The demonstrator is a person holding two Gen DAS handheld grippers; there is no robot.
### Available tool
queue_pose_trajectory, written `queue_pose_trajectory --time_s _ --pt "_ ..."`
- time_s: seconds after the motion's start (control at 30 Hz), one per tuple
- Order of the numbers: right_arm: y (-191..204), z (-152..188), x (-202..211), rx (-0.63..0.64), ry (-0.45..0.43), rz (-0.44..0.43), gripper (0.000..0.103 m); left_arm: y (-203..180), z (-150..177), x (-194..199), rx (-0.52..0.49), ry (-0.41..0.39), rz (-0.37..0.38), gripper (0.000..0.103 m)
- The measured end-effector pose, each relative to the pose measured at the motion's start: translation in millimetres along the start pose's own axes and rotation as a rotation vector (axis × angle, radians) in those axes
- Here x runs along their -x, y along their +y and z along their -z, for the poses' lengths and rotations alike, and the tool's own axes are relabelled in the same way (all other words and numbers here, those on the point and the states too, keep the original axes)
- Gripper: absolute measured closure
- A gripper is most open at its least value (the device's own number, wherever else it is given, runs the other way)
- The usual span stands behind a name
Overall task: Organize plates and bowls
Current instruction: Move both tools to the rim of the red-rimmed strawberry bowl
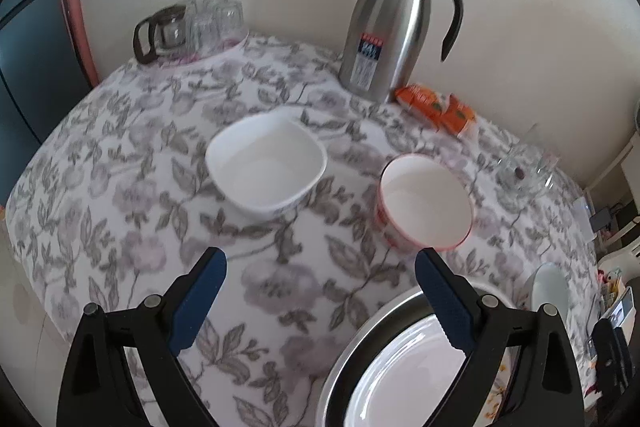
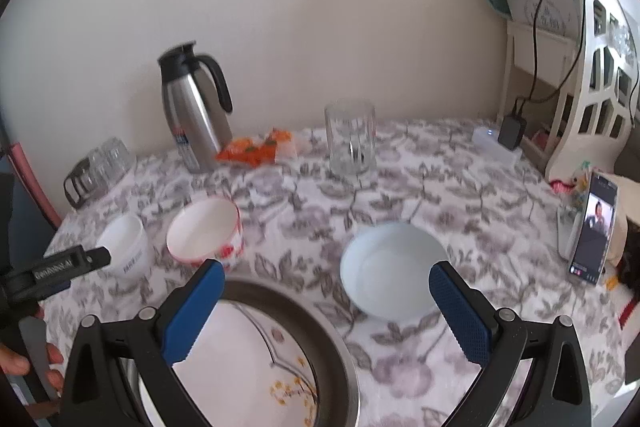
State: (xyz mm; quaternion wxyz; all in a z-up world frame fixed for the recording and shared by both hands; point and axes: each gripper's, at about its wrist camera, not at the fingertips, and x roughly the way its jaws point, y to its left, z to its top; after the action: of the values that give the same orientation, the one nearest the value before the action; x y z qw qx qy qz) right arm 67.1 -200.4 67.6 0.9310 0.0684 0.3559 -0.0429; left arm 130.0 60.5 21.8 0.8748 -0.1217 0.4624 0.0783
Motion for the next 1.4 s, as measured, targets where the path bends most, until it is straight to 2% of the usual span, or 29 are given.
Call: queue_pose_trajectory --time_s 0.1,0.2,0.4,0.53,0.6,0.7,0.8,1.03,1.23,1.4 --pt "2.3 -15.4 2.7 -0.016 -0.011 -0.019 0.000 -7.9 -12.4 6.3 -0.021 -0.038 0.019 0.007" --pt "3.5 -29.3 5.4 -0.040 -0.054 0.014 0.000 -13.6 -23.2 8.6 -0.024 -0.060 0.012 0.007" --pt "2.5 -52.0 -2.7 -0.080 -0.062 -0.048 0.000 -22.3 -44.9 -5.1 -0.005 -0.014 -0.011 0.007" --pt "9.6 -62.8 -13.7 -0.068 -0.057 -0.054 0.000 -25.3 -53.9 -19.8 0.025 0.054 0.040 0.007" --pt "14.5 -65.2 -23.0 -0.071 -0.029 -0.093 0.000 -26.3 -58.0 -24.3 0.044 0.062 0.069 0.007" --pt "20.1 -65.2 -40.4 -0.086 0.024 -0.113 0.000 -28.4 -61.9 -36.7 0.067 0.118 0.122 0.007" --pt "25.1 -63.3 -59.8 -0.094 0.075 -0.128 0.000 -30.7 -61.8 -49.9 0.073 0.156 0.133 0.008" --pt "35.8 -57.6 -93.3 -0.093 0.161 -0.160 0.000 -38.9 -63.3 -69.4 0.046 0.178 0.137 0.008" --pt "37.2 -47.6 -121.7 -0.109 0.233 -0.158 0.000 -36.9 -64.9 -78.8 0.063 0.184 0.163 0.009" --pt "41.8 -40.4 -138.4 -0.124 0.287 -0.183 0.005 -42.8 -65.9 -81.8 0.044 0.184 0.183 0.014"
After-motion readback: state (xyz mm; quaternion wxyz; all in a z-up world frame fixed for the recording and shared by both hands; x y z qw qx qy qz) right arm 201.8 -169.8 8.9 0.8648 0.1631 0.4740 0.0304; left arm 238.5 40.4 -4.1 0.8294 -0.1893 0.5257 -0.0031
